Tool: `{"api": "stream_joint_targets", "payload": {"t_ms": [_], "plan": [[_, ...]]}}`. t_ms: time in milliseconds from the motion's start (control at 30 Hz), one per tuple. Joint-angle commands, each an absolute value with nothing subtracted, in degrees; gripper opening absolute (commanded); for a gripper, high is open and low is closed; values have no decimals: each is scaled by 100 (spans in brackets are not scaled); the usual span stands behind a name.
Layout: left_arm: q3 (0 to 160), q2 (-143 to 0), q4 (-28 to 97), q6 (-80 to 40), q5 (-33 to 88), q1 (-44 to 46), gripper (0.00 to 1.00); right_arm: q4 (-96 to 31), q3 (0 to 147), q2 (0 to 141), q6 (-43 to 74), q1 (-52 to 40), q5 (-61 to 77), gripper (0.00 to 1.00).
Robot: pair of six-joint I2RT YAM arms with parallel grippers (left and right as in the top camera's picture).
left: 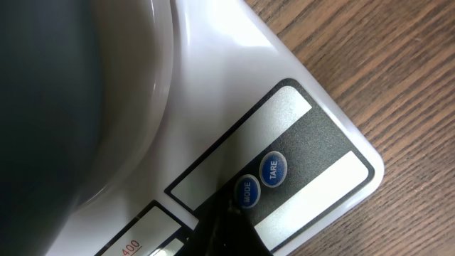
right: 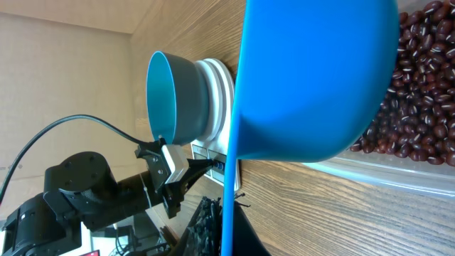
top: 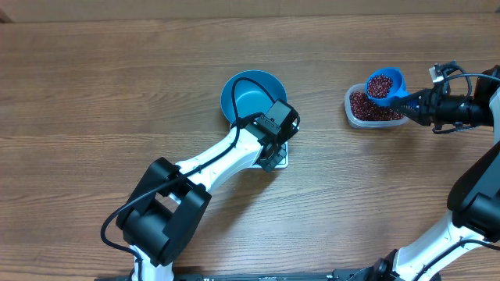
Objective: Scoop item into bowl and weigh 150g on scale
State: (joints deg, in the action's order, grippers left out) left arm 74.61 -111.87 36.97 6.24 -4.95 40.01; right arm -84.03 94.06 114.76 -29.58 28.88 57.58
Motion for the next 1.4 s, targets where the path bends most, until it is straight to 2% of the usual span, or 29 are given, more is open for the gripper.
{"api": "stream_joint_targets", "payload": {"t_ms": [0, 1067, 1367], "plan": [[7376, -11347, 3660, 729, -445, 3970, 4, -8385, 9376, 11496, -2985, 2899, 5854, 4], [7216, -11389, 3570, 644, -447, 3892, 4, -8383, 9376, 11496, -2985, 2899, 5854, 4], [7985, -11336, 3924, 882, -506, 3898, 4, -8383, 9376, 11496, -2985, 2899, 5854, 4]]}}
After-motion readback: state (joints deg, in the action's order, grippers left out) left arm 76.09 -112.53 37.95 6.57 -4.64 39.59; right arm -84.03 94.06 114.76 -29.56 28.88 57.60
